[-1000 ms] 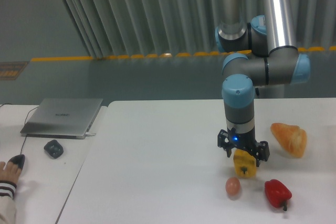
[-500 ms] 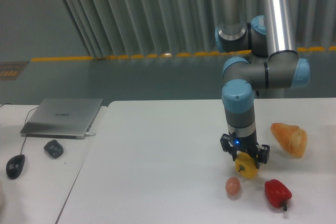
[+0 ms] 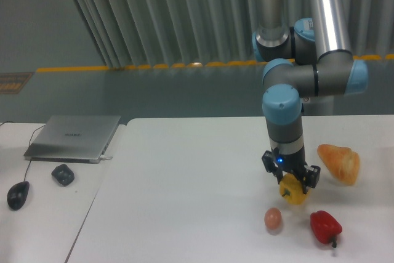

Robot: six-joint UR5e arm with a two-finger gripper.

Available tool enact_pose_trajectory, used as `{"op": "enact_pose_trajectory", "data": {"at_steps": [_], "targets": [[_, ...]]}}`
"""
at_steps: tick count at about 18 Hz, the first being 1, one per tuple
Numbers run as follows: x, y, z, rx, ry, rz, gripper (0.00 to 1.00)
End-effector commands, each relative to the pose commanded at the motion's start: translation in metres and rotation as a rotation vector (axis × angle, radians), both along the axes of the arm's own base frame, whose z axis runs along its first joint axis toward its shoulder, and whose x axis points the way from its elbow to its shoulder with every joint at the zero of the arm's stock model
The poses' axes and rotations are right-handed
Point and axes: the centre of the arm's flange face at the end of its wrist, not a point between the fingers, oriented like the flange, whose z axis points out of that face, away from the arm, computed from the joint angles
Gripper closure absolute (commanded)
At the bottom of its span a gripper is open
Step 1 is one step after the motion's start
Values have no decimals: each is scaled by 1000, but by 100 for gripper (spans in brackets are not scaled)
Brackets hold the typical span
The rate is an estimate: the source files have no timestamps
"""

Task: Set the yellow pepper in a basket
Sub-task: 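Lift the yellow pepper and carry it away from the table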

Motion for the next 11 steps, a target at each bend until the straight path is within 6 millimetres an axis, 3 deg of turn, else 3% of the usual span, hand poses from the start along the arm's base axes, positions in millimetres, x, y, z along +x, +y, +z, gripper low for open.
{"op": "enact_pose_trajectory", "data": {"at_steps": [7,11], "targets": [[-60,-43,33,-1,47,-365,73],[-89,-63,36,-16,53,-494,73]]}}
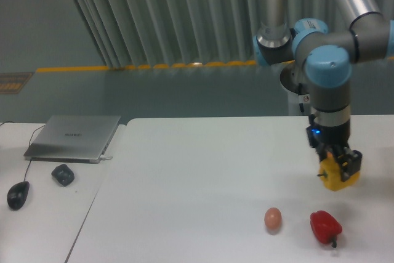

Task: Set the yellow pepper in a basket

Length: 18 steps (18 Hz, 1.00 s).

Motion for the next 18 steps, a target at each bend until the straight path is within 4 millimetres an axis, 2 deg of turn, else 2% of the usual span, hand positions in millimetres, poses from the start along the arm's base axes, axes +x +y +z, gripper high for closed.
{"op": "enact_pose_trajectory", "data": {"at_steps": [8,16,18], "targets": [[-66,-52,-5,-29,10,-201,73],[-118,-97,-17,-42,25,-357,73],[-130,-111,-18,-37,24,-409,68]]}}
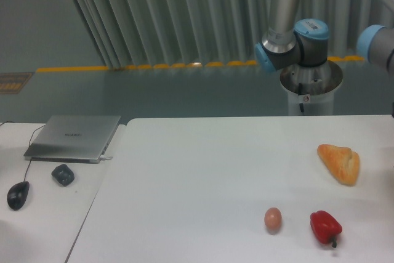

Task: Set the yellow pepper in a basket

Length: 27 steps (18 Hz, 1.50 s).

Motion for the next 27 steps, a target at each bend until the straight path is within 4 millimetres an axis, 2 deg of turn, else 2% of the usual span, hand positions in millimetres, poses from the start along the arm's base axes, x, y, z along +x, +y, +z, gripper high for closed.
{"op": "enact_pose_trajectory", "data": {"at_steps": [5,9,10,11,12,13,20,22,24,27], "targets": [[-31,-48,-4,-20,-4,-78,67],[-43,-66,-9,-33,-7,-120,64],[-43,-66,-11,-35,-10,-112,58],[-44,-66,-11,-35,-10,-110,38],[-44,-66,-10,-34,-4,-116,12],[-45,-67,-7,-30,11,-102,0],[-46,-65,-1,-14,29,-65,0],[-41,-56,5,-7,38,-63,0],[-28,-37,7,-2,39,-65,0],[-15,-22,15,18,47,3,0]]}}
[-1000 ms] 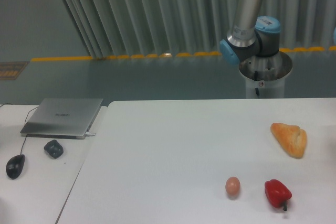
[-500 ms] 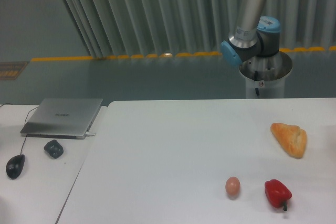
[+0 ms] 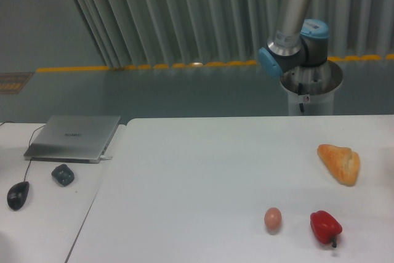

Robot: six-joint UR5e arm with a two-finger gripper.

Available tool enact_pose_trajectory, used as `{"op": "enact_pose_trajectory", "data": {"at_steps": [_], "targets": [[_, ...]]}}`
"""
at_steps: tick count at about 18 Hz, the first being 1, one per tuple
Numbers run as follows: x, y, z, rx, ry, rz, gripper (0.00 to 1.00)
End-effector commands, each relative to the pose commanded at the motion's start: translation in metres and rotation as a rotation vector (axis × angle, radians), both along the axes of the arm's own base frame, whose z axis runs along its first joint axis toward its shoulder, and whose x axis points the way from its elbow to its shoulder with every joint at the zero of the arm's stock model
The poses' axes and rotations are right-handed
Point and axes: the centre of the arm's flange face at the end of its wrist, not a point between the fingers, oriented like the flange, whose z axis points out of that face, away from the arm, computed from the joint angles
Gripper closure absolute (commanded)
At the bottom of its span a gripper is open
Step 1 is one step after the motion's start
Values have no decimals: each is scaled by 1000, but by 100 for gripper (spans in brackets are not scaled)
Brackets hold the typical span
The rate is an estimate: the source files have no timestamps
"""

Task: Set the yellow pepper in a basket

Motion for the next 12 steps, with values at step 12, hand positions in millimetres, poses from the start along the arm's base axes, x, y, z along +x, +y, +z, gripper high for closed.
{"op": "enact_pose_trajectory", "data": {"at_steps": [12], "targets": [[57,52,-2,2,-11,-19,0]]}}
